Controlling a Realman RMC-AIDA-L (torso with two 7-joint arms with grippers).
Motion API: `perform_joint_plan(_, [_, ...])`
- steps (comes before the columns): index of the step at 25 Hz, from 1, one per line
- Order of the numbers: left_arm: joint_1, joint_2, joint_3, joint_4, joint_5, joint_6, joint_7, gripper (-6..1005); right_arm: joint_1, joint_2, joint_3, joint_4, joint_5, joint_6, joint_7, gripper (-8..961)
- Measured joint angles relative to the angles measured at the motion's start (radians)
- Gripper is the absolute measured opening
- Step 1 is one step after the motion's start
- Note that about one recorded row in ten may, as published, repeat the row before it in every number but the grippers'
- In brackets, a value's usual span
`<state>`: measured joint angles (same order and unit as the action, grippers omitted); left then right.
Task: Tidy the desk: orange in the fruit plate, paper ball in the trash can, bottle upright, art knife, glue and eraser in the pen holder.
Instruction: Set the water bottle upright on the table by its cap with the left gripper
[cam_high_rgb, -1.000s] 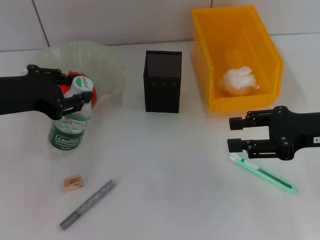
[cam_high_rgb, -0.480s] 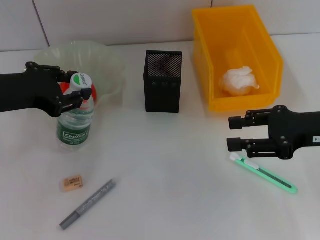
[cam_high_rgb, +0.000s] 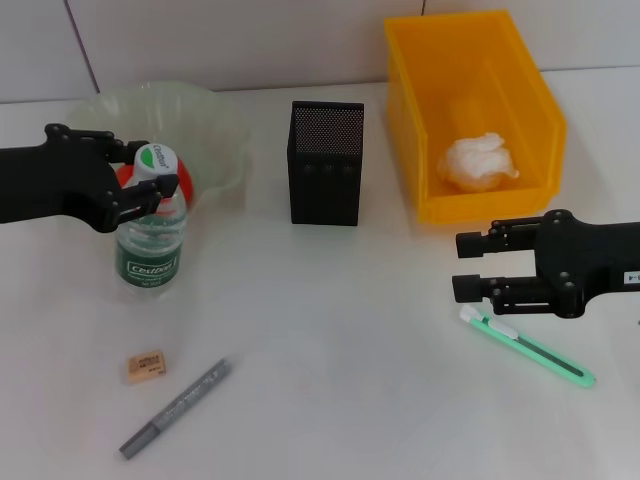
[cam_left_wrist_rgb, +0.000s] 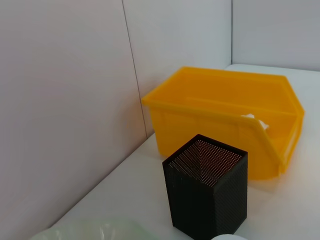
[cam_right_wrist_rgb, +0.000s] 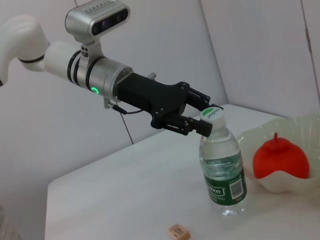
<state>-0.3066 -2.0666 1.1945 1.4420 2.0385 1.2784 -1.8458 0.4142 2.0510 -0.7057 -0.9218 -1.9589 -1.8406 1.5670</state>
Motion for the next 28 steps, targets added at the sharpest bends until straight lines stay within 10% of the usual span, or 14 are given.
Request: perform_joint_plan(28, [0.020, 0.002, -0.019, 0.001, -0.010, 0.000, 0.010, 438, 0.000, 0.001, 0.000, 0.000, 0.000, -0.001, 0.002, 602])
